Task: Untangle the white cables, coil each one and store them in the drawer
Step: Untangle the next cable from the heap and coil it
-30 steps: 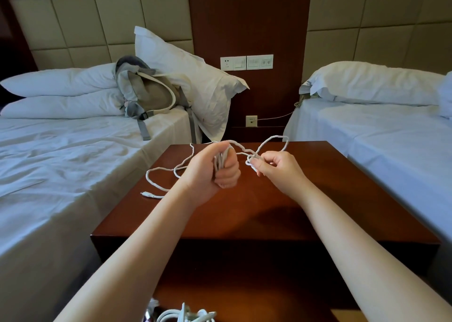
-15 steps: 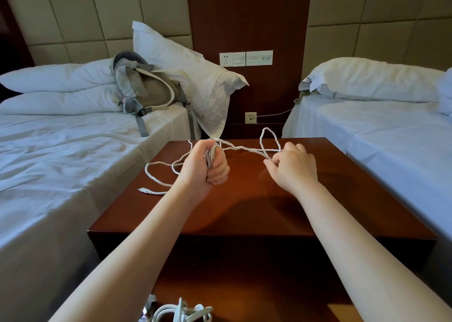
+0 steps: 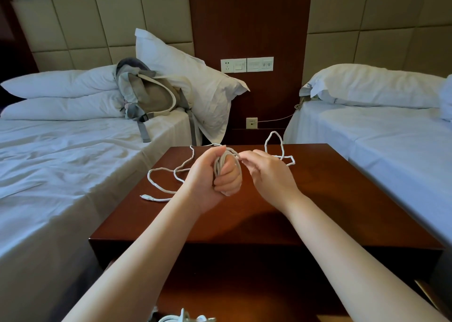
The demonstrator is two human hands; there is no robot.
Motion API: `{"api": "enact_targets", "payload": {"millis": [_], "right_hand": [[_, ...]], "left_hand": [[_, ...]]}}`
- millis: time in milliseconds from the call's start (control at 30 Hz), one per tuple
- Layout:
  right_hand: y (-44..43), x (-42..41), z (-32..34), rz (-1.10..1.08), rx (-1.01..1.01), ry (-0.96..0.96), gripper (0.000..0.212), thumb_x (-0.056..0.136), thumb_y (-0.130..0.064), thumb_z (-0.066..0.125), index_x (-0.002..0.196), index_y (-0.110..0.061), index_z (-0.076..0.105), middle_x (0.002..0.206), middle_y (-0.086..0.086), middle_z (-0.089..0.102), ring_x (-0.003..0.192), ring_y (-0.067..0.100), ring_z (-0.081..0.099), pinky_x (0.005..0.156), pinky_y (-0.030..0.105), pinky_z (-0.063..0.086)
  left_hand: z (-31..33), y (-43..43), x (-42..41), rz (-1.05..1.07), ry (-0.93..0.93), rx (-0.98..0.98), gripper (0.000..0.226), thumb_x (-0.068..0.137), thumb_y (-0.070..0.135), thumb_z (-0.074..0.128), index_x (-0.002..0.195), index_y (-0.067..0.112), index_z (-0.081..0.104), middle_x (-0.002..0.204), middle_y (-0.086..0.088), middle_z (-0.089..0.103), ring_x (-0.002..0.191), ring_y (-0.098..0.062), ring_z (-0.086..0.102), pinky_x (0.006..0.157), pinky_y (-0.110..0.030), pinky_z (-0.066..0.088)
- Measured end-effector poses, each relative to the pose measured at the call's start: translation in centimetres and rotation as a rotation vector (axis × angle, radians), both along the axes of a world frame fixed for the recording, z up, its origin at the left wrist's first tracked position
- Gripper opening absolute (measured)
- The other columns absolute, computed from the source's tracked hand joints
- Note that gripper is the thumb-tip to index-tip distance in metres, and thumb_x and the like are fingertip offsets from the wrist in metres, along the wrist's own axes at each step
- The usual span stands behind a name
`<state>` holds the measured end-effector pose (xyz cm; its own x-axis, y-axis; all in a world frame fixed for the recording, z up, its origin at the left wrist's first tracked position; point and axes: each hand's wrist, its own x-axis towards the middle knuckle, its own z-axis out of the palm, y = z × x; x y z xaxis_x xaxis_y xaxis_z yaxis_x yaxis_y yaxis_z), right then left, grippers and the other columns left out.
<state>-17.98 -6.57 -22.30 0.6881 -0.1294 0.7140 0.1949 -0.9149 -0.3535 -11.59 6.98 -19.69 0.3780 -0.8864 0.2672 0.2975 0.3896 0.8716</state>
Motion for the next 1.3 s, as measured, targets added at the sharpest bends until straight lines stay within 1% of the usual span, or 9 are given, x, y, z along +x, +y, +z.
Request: {"api": "enact_targets", "payload": {"millis": [100,233,433,633,833,967,1100,1200,1300], "right_hand": [[0.0,-0.1,0.2,0.139,0.057,0.124,0.033,0.096,-0.014,0.040,0.120,-0.019,0.063,0.107,-0.001,0.067,0.100,0.017,0.060,0.083,0.036,0.050],[0.4,-0.2,0.1,0.151,0.069,0.279,0.035,0.096,-0.005,0.040,0.120,-0.019,0.062,0.072,-0.019,0.053,0.074,0.013,0.055,0.073,0.035,0.049],[1.1,-0.3,0.2,0.135,0.178,0.475,0.019,0.097,-0.025,0.046,0.099,-0.020,0.064,0.084,-0.009,0.069,0.074,0.003,0.061,0.079,0.026,0.049],[2.0,0.2,0.0,0.020,0.008,0.436,0.028,0.092,-0.035,0.053,0.065,-0.028,0.051,0.066,-0.010,0.054,0.067,0.010,0.054,0.067,0.030,0.046],[-0.9,-0.2,0.2,-0.275,-0.109,0.497,0.044,0.090,-0.054,0.042,0.056,-0.028,0.051,0.065,-0.010,0.056,0.084,0.018,0.056,0.095,0.036,0.036],[-1.2,-0.8,0.2,-0.269,-0.176,0.549,0.042,0.097,-0.045,0.040,0.059,-0.031,0.050,0.062,-0.012,0.047,0.081,0.013,0.048,0.102,0.041,0.034],[-0.4,-0.8,0.2,-0.245,-0.239,0.459,0.038,0.099,-0.040,0.037,0.093,-0.022,0.070,0.085,-0.008,0.055,0.100,0.017,0.047,0.101,0.040,0.031],[-1.1,-0.8,-0.2,-0.329,-0.289,0.270,0.033,0.099,-0.028,0.039,0.100,-0.019,0.071,0.100,-0.001,0.064,0.103,0.021,0.051,0.100,0.040,0.033],[-1.8,-0.5,-0.5,-0.372,-0.291,0.036,0.019,0.093,-0.014,0.054,0.096,-0.011,0.072,0.095,0.006,0.068,0.096,0.027,0.060,0.097,0.047,0.041]], "left_hand": [[0.2,0.1,0.1,-0.106,0.095,-0.063,0.039,0.082,0.025,0.033,0.046,0.013,0.041,0.036,0.003,0.032,0.033,-0.008,0.026,0.040,-0.021,0.026],[0.1,0.4,0.2,-0.110,0.171,-0.127,0.026,0.074,0.022,0.035,0.053,0.012,0.047,0.042,0.004,0.037,0.040,-0.008,0.026,0.044,-0.022,0.035],[2.6,0.5,-0.5,0.182,0.347,-0.273,0.014,0.076,0.015,0.039,0.065,0.012,0.046,0.053,0.003,0.038,0.048,-0.009,0.036,0.055,-0.021,0.040],[2.0,-0.4,0.0,0.635,0.362,-0.280,0.025,0.096,0.002,0.035,0.074,0.011,0.042,0.062,-0.002,0.047,0.055,-0.010,0.045,0.065,-0.023,0.040],[1.2,0.1,0.9,1.208,-0.186,-0.134,0.038,0.096,0.003,0.037,0.061,0.015,0.045,0.058,0.001,0.045,0.049,-0.002,0.042,0.050,-0.017,0.034],[0.6,2.1,3.1,1.499,-0.521,0.091,0.035,0.097,0.007,0.039,0.065,0.002,0.052,0.061,-0.001,0.049,0.052,-0.002,0.048,0.052,-0.012,0.035],[-0.4,2.1,3.0,1.477,-0.759,0.492,0.027,0.099,0.014,0.037,0.087,-0.004,0.055,0.079,-0.008,0.054,0.072,-0.018,0.050,0.067,-0.026,0.032],[-0.7,1.1,2.1,1.310,-1.008,0.809,0.020,0.094,0.009,0.040,0.102,-0.004,0.055,0.100,-0.021,0.058,0.094,-0.036,0.055,0.074,-0.037,0.038],[-1.2,0.6,1.4,1.182,-1.135,0.900,0.019,0.091,0.007,0.043,0.104,0.000,0.055,0.103,-0.021,0.059,0.096,-0.036,0.057,0.070,-0.034,0.037]]}}
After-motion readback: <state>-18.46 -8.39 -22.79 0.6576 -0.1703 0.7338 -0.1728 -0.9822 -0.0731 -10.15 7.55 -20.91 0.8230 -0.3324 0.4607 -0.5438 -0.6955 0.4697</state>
